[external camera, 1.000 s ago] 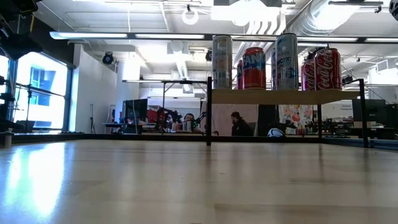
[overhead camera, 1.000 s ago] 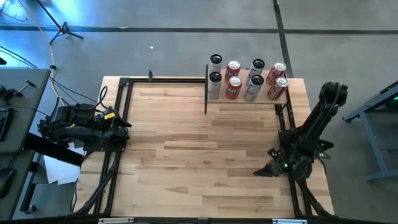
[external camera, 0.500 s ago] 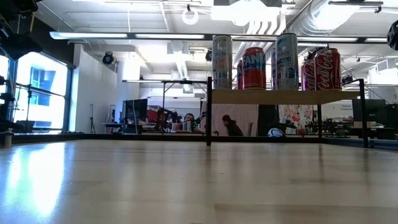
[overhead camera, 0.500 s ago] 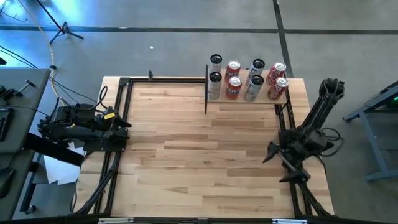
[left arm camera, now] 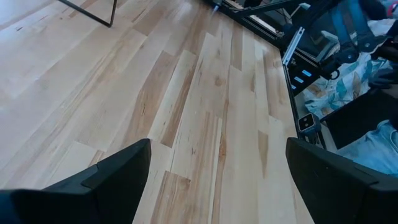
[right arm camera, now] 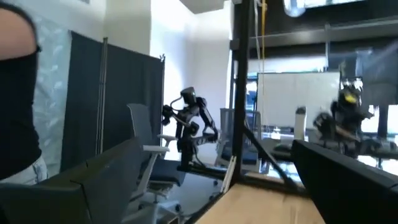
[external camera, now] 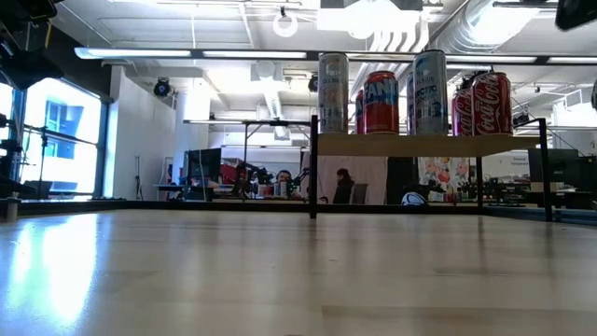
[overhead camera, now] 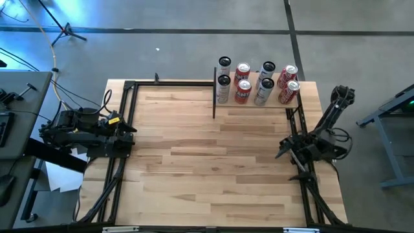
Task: Place canned beverage on shelf
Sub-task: Return to Home Position
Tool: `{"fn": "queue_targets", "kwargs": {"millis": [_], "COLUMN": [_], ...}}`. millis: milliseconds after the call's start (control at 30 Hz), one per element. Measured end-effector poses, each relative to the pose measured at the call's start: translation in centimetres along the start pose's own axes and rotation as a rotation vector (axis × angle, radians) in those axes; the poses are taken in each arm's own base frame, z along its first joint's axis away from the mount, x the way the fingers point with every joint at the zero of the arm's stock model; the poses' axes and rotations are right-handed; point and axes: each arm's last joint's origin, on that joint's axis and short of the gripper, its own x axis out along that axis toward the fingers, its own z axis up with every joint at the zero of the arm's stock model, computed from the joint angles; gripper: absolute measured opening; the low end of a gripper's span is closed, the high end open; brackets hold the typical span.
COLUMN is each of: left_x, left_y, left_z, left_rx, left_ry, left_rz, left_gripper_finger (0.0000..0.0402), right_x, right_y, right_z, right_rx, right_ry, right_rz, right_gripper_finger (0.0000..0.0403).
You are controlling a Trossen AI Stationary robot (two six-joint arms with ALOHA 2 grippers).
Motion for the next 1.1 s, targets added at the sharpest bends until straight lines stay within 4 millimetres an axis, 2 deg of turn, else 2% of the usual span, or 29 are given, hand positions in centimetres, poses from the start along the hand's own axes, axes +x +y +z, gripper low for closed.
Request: {"fn": "queue_targets", "kwargs": {"millis": [167,333,667,800,900,1100], "left_x": [0.0,0.0,0.0,0.0,0.0,0.0], "left_y": [0.0,0.0,0.0,0.0,0.0,0.0], "left_z": [0.0,0.0,0.0,0.0,0.0,0.0], "left_rx": [0.000,0.000,0.000,0.000,0.000,0.000], "left_ry": [0.000,0.000,0.001,0.000,0.001,0.001], "left_rz": [0.000,0.000,-0.001,-0.001,0.000,0.000], "left_gripper_finger": [0.0349,0.0349,0.0349,0.0349,0.0349,0.0349], "right_x": [-0.8,-1.6,-2.7,-3.0,-3.2,-3.6], "right_y": [-0.8,-1.8,-5.0,-6.3,-7.2,-8.6], "right_z": [-0.7,-1.0,-2.7,-3.0,-3.0,-3.5], "right_rx": [0.059,-0.016,-0.130,-0.164,-0.143,-0.052], "right_ry": [0.052,0.100,0.290,0.320,0.308,0.329], "right_rz": [-0.036,-0.104,-0.568,-0.688,-0.735,-0.716], "right_gripper_finger": [0.0398,0.0397,0.0397,0.0397,0.0397,0.0397]}}
